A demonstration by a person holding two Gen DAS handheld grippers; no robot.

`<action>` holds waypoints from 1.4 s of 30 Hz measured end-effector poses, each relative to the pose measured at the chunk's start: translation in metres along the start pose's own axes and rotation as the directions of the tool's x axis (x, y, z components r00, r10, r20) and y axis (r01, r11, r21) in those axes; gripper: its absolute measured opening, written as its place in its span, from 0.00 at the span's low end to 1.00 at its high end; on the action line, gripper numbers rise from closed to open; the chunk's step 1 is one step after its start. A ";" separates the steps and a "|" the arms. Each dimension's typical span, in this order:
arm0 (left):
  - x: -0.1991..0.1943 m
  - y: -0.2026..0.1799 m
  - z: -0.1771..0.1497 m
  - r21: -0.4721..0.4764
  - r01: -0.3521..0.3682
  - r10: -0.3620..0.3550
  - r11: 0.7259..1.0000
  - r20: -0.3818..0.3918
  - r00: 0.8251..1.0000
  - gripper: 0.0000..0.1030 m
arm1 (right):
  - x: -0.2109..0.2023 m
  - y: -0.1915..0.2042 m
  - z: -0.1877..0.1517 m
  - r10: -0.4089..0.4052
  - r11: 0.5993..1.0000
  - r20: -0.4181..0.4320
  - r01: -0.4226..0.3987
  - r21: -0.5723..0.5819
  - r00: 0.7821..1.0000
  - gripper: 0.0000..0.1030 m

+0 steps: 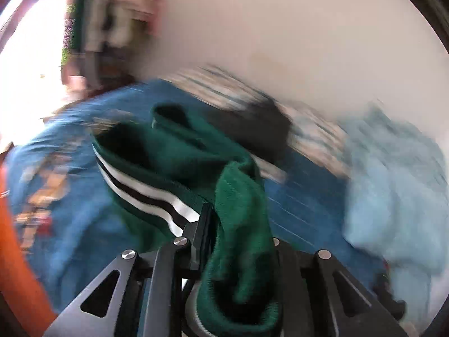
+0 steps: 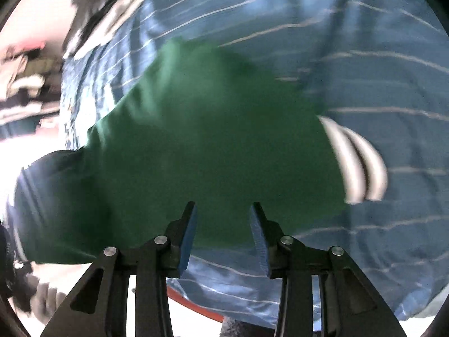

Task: Fold large clothes

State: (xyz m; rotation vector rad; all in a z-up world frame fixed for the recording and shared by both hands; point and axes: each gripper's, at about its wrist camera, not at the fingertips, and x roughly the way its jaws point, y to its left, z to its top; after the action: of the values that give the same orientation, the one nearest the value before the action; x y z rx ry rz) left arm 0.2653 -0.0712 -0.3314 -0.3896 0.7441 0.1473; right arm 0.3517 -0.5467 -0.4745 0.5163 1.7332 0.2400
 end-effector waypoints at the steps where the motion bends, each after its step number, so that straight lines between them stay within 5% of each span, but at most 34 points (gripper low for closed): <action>1: 0.015 -0.030 -0.012 0.030 0.054 -0.053 0.998 -0.047 0.998 0.16 | -0.006 -0.016 -0.002 -0.008 1.000 0.014 0.008 0.030 1.000 0.40; 5: 0.077 -0.122 -0.072 0.062 0.204 -0.186 0.977 -0.227 0.956 0.15 | -0.021 -0.070 -0.009 -0.054 0.991 0.050 0.047 0.123 0.997 0.40; 8: 0.116 -0.162 -0.119 0.101 0.228 -0.185 0.968 -0.325 0.928 0.15 | -0.029 -0.114 -0.020 -0.093 0.979 0.061 0.080 0.188 0.994 0.40; 13: 0.161 -0.192 -0.173 0.279 0.139 0.014 0.950 -0.484 0.875 0.16 | -0.037 -0.171 -0.042 -0.115 0.952 0.041 0.099 0.290 0.992 0.40; 16: 0.151 -0.194 -0.164 0.319 0.112 0.066 0.941 -0.497 0.865 0.21 | -0.044 -0.189 -0.053 -0.098 0.946 0.027 0.084 0.314 0.995 0.48; 17: 0.144 -0.196 -0.155 0.327 0.101 0.082 0.940 -0.500 0.862 0.26 | -0.048 -0.191 -0.055 -0.084 0.949 0.028 0.072 0.307 0.996 0.51; 19: 0.125 -0.199 -0.139 0.306 0.137 0.037 0.942 -0.501 0.865 0.50 | -0.056 -0.192 -0.057 -0.072 0.955 0.034 0.059 0.292 0.997 0.60; 20: 0.113 -0.199 -0.130 0.289 0.156 0.007 0.945 -0.491 0.871 0.75 | -0.062 -0.190 -0.057 -0.061 0.959 0.040 0.048 0.278 0.997 0.61; 21: 0.102 -0.193 -0.125 0.276 0.165 -0.011 0.947 -0.485 0.874 0.84 | -0.067 -0.187 -0.056 -0.054 0.963 0.044 0.040 0.266 0.998 0.62; 25: 0.063 -0.172 -0.087 0.215 0.152 -0.045 0.965 -0.433 0.900 0.85 | -0.096 -0.163 -0.051 -0.019 0.975 0.105 -0.004 0.220 0.994 0.62; 28: 0.040 -0.131 -0.061 0.192 0.051 0.018 0.980 -0.344 0.939 0.87 | -0.113 -0.119 -0.034 0.063 0.984 0.160 -0.088 0.153 0.985 0.62; 30: 0.033 -0.096 -0.052 0.199 -0.064 0.122 0.978 -0.297 0.947 0.88 | -0.113 -0.084 -0.016 0.151 0.982 0.159 -0.166 0.089 0.976 0.62; 33: 0.036 -0.037 -0.047 0.191 -0.199 0.247 0.961 -0.276 0.929 0.88 | -0.095 -0.029 0.012 0.177 0.984 0.130 -0.174 -0.035 0.976 0.62; 36: 0.054 0.016 -0.054 0.180 -0.293 0.338 0.939 -0.331 0.881 0.88 | -0.045 0.012 0.033 0.175 0.982 0.040 -0.172 -0.074 0.984 0.62; 38: 0.065 0.040 -0.060 0.168 -0.340 0.378 0.925 -0.366 0.850 0.88 | -0.008 0.023 0.040 0.090 0.993 -0.039 -0.093 -0.078 0.995 0.62; 42: 0.080 0.062 -0.074 0.151 -0.340 0.371 0.928 -0.431 0.823 0.88 | 0.059 0.032 0.036 -0.074 0.993 -0.164 0.058 -0.101 0.984 0.56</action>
State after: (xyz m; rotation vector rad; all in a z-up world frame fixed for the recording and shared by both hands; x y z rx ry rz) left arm 0.2604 -0.0441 -0.4540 -0.2141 1.2835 0.3929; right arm 0.3846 -0.4958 -0.5211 0.3758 1.8886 0.3254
